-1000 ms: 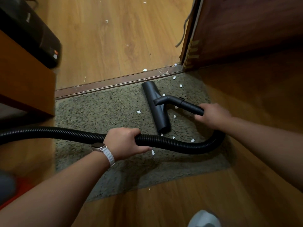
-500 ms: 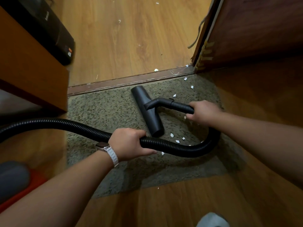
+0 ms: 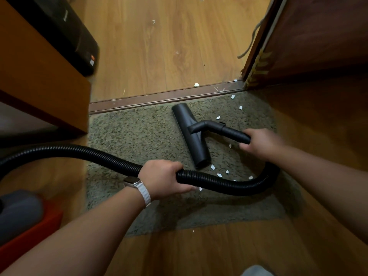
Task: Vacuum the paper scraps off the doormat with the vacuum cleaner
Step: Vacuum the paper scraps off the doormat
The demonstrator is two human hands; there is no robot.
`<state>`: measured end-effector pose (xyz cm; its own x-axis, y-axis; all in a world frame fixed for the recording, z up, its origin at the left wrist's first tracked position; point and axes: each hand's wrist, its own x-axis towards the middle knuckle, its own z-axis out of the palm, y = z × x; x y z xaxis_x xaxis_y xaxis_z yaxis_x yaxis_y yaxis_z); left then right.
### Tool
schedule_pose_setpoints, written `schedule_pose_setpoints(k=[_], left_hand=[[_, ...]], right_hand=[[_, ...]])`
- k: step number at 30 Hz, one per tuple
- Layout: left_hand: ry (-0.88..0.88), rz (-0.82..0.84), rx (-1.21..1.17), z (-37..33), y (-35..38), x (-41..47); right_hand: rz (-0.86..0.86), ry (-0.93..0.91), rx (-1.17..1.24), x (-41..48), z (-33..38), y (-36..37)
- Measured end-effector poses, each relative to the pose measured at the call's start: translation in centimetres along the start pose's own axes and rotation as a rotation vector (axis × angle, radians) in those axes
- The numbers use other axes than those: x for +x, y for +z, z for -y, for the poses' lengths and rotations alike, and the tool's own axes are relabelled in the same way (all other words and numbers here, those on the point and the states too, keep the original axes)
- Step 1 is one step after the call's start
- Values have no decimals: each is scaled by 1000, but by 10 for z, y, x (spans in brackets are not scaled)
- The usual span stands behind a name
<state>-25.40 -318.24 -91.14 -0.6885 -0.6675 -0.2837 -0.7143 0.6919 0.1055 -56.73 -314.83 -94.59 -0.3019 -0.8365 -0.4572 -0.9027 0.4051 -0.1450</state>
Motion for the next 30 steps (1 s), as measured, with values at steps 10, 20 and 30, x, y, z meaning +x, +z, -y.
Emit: schedule_pose_setpoints(k=[10,20,30], left_hand=[[52,-10,31,2,1,8],[26,-17,21,-19,-11,51],[24,22,18,-27,-6,55]], right_hand=[[2,-42,9,3,1,-4],[-50,139,112,-3,-56,-37],[-2,216,236,-4,-74,-15]])
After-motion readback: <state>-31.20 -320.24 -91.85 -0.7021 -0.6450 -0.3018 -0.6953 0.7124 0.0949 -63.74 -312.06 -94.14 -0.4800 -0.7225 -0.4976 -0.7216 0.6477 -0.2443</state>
